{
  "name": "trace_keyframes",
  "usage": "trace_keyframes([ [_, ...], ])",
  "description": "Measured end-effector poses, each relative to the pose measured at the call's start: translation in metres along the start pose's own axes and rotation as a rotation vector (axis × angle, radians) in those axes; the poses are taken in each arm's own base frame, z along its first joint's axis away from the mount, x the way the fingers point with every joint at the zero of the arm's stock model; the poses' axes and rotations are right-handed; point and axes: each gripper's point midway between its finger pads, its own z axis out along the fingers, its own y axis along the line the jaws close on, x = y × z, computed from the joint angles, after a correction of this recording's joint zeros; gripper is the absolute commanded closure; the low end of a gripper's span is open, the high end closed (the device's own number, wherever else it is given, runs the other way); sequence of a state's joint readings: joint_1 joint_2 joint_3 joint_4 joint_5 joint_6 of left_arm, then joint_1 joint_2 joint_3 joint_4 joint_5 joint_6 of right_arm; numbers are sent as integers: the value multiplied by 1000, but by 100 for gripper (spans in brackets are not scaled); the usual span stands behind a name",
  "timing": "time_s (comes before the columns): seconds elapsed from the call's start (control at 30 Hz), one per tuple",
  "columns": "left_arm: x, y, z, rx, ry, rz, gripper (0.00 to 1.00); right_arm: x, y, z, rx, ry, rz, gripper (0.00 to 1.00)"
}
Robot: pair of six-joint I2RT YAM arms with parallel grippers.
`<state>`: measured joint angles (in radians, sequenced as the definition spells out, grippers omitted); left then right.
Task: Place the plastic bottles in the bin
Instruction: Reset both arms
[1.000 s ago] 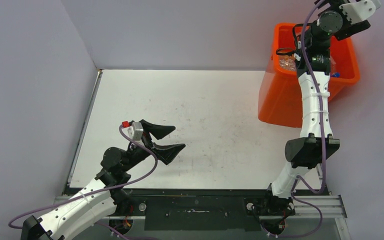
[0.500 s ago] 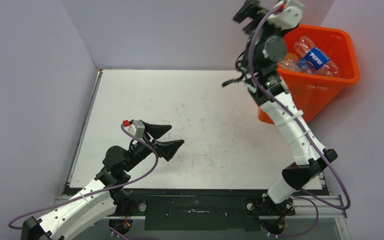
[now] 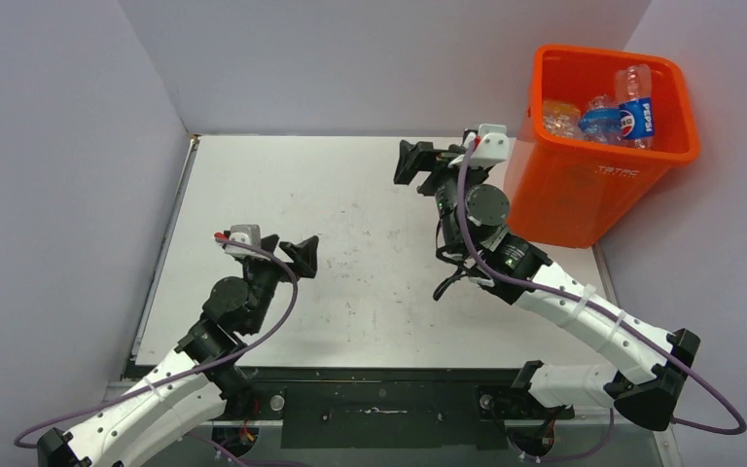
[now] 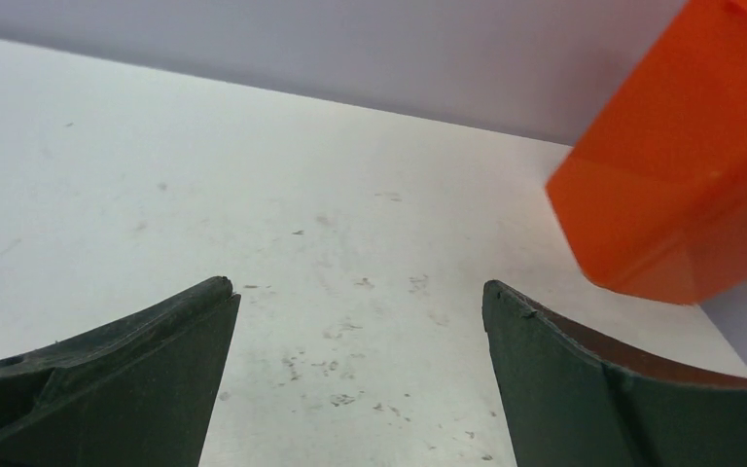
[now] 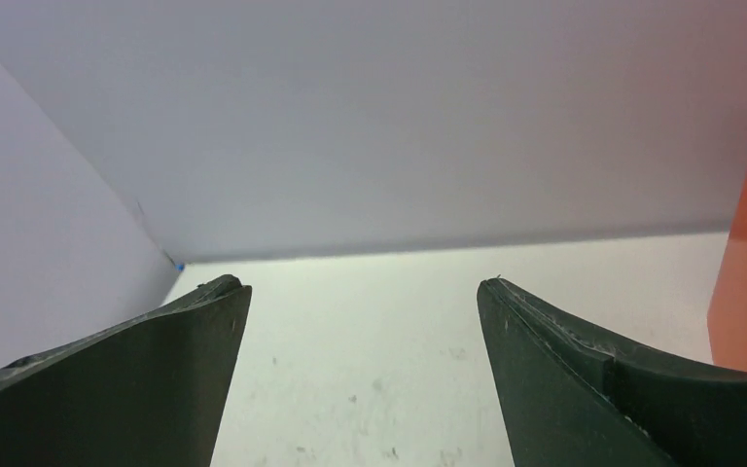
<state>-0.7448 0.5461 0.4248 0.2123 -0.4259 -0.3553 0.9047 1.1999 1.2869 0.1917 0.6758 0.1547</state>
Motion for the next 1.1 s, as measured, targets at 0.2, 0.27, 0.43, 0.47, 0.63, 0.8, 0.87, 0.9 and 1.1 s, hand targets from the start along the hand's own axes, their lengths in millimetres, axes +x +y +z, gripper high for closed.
trace_keyframes([
  [0.2, 11, 48, 5, -304, 13, -3, 4, 94, -14, -16, 20, 217, -38, 10],
  [0.27, 18, 61, 4, -384, 21, -10, 4, 121, -22, -24, 37, 270, -37, 10],
  [0.43, 24, 69, 4, -444, 39, 17, 4, 176, -51, -53, 79, 385, -57, 10],
  [0.47, 25, 70, 4, -443, 47, 45, 4, 180, -55, -57, 89, 394, -57, 10],
  [0.63, 36, 67, 9, -374, 132, 253, 4, 181, -80, -65, 190, 375, -60, 10],
  [0.8, 51, 82, 13, -402, 195, 375, 4, 193, -118, -71, 336, 354, -122, 10],
  [0.87, 56, 95, 14, -434, 207, 393, 4, 213, -144, -76, 378, 383, -169, 10],
  [0.9, 59, 103, 13, -456, 211, 398, 4, 225, -161, -79, 396, 405, -190, 10],
  [1.1, 71, 152, 8, -566, 203, 387, 4, 275, -244, -98, 450, 513, -323, 10],
])
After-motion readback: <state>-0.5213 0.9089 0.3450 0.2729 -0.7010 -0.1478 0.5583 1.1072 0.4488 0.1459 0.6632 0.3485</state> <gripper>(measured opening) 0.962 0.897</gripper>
